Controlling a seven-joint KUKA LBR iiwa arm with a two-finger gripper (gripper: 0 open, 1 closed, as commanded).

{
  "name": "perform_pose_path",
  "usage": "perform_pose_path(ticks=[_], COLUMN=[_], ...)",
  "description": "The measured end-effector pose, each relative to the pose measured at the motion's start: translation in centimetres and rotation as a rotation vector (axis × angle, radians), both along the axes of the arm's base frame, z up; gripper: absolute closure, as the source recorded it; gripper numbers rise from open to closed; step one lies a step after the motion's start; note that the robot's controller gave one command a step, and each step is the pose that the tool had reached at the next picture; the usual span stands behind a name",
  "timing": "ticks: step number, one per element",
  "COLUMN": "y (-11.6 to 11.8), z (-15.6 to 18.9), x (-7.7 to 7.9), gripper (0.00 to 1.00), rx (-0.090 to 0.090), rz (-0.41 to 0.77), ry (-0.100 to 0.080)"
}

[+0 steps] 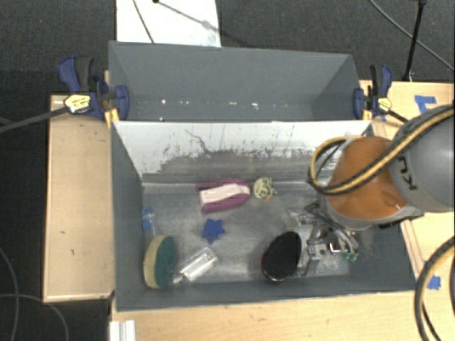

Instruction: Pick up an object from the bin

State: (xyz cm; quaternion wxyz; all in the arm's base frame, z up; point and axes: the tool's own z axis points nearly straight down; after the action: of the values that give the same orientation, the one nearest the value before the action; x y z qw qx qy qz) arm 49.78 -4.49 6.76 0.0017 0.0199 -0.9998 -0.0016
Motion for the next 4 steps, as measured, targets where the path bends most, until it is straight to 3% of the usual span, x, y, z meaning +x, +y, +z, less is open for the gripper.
perform_pose_path(ticks=[1,2,3,4], y=[-0.3,-4.6,-4.3,1.3], z=[0.3,10.5,10.1,1.9], x=[0.1,0.7,0.5,-0.7], gripper=[1.00,1.00,0.00,0.00], rx=[-0.003,-0.006,-0.003,0.000], rz=[0.003,-0.020,-0.015,0.299], ry=[-0.005,-0.015,-0.006,-0.001])
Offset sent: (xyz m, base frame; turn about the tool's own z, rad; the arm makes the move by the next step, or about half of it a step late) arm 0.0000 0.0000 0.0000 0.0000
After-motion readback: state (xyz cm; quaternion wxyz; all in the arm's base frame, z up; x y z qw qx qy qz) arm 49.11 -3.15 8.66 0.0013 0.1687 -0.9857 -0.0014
